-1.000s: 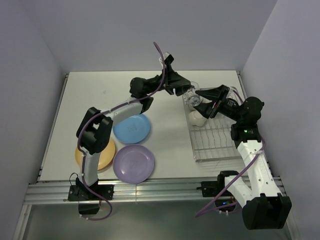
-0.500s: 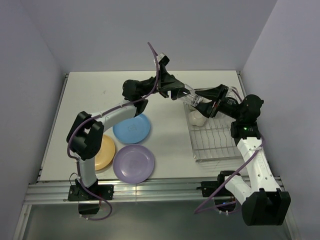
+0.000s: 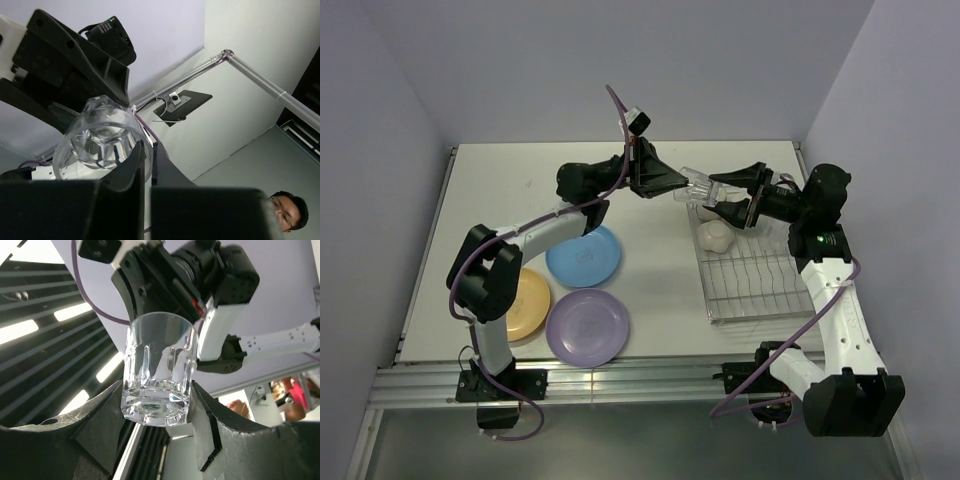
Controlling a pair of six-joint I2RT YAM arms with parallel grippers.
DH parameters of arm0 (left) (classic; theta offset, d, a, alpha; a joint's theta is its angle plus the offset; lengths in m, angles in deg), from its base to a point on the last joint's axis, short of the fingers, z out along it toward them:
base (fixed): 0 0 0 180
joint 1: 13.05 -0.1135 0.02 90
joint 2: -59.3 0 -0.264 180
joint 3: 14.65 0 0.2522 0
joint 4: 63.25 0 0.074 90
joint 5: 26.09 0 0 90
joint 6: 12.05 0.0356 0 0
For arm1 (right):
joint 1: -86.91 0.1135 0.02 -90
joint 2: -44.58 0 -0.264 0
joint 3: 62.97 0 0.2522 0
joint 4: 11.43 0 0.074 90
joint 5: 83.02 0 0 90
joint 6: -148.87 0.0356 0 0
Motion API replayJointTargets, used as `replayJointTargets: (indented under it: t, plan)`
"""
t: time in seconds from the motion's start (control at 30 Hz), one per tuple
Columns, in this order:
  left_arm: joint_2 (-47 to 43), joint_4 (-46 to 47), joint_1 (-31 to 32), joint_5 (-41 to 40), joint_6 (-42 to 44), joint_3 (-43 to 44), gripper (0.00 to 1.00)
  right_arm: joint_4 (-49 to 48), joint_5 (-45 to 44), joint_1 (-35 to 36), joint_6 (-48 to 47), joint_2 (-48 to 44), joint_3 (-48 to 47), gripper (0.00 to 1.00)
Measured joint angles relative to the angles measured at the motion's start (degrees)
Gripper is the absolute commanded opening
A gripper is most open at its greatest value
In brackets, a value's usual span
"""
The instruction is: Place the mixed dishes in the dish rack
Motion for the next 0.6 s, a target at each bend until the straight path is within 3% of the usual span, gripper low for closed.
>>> replayJointTargets:
  t: [0.23,0.43,0.5,0.6]
  plan:
    - [-0.1,-0.1,-0.8,0.9,0.4,0.0,0.0,13.3,1.2,0.0,-4.2,0.3,-5.0,0.02]
    - [-1.3,-3.3,-1.0,1.8,1.8,-0.2,0.0,32.5,-1.3,0.1,-21.1,5.1,-16.5,0.06]
    - [-1.5,-3.6,-1.2,1.7,2.0,-0.8,0.0,39.2,-3.0,0.5,-27.2,7.2,-21.0,0.0]
    - [-1.6,-3.5,-1.3,1.7,2.3,-1.9,0.01,47.5,-6.3,1.1,-34.8,9.7,-26.4,0.0]
